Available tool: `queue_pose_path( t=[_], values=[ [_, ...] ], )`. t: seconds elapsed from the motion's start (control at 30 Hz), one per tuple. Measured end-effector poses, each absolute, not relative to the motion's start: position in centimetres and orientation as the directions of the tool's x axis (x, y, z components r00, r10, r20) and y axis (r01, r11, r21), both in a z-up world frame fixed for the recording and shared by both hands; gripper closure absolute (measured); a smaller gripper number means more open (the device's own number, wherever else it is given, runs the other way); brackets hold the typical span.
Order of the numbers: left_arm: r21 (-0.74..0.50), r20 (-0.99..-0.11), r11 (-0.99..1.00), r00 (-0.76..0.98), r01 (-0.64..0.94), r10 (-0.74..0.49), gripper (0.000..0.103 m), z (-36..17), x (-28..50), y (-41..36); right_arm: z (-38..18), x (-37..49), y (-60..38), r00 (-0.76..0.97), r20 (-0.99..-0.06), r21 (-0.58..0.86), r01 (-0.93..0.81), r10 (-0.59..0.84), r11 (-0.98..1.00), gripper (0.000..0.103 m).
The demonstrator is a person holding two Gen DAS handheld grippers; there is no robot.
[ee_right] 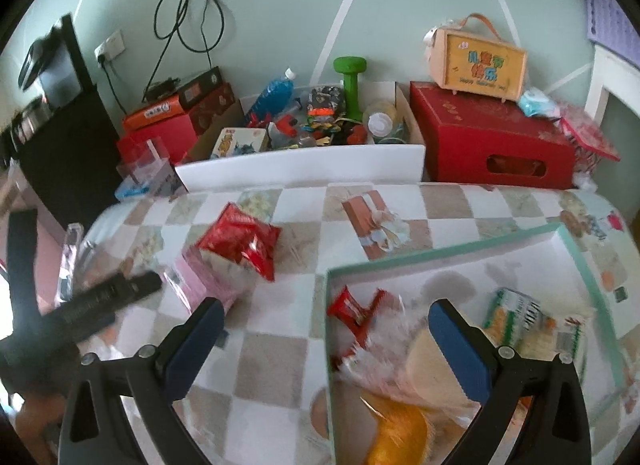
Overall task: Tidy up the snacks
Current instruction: 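Move left gripper to pink barcode pack while right moves to red candy bag, then close left gripper on pink barcode pack while right closes on red candy bag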
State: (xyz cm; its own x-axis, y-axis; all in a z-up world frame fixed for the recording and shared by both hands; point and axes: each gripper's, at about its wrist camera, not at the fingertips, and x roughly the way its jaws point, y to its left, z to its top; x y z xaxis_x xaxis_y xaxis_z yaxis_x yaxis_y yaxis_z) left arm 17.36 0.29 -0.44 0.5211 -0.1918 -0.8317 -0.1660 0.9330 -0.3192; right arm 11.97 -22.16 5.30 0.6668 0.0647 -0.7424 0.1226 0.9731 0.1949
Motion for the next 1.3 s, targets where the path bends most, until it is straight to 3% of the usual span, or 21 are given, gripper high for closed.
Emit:
queue_pose_path(
  t=[0.17, 0.47, 0.83, 1.03, 1.1, 1.2, 1.27, 1.3],
  values=[
    [-0.306, -0.828, 0.942, 0.528, -0.142, -0.189, 0.002, -1.1, 18.5, -0.5, 4.7, 15.5, -22.8, 0.637, -0.744, 0.356, 0.123, 0.202, 0.926, 0.0],
    [-0.278, -0.832, 0.956, 0.519, -0.088, -0.194, 0.002, -2.5, 19.7, -3.0, 2.3, 21.3, -20.8, 0.552, -0.772, 0.442, 0.107, 0.317, 0.891, 0.0],
    [-0.215, -0.857, 0.968, 0.501, -0.129, -0.124, 0.003, -4.1, 20.9, -2.8, -1.3, 25.3, -18.9, 0.471, -0.826, 0.406, 0.116, 0.31, 0.906, 0.001],
    [-0.133, -0.873, 0.972, 0.487, -0.191, -0.024, 0.004, -4.5, 21.1, -0.9, -2.7, 26.4, -18.1, 0.451, -0.838, 0.4, 0.125, 0.308, 0.908, 0.002],
    [-0.133, -0.87, 0.971, 0.492, -0.201, -0.017, 0.013, -4.4, 21.1, -0.5, -2.7, 26.5, -17.9, 0.45, -0.845, 0.383, 0.129, 0.29, 0.915, 0.007],
    [-0.139, -0.864, 0.969, 0.504, -0.203, -0.019, 0.035, -4.1, 21.0, -0.1, -2.7, 26.4, -17.7, 0.453, -0.848, 0.364, 0.12, 0.275, 0.923, 0.026],
    [-0.151, -0.861, 0.969, 0.508, -0.197, -0.031, 0.055, -4.0, 21.0, 0.1, -2.7, 26.2, -17.7, 0.454, -0.845, 0.372, 0.121, 0.282, 0.92, 0.033],
    [-0.156, -0.86, 0.968, 0.508, -0.195, -0.036, 0.056, -4.0, 20.9, 0.1, -2.7, 26.1, -17.7, 0.454, -0.845, 0.373, 0.119, 0.284, 0.92, 0.033]
  ],
)
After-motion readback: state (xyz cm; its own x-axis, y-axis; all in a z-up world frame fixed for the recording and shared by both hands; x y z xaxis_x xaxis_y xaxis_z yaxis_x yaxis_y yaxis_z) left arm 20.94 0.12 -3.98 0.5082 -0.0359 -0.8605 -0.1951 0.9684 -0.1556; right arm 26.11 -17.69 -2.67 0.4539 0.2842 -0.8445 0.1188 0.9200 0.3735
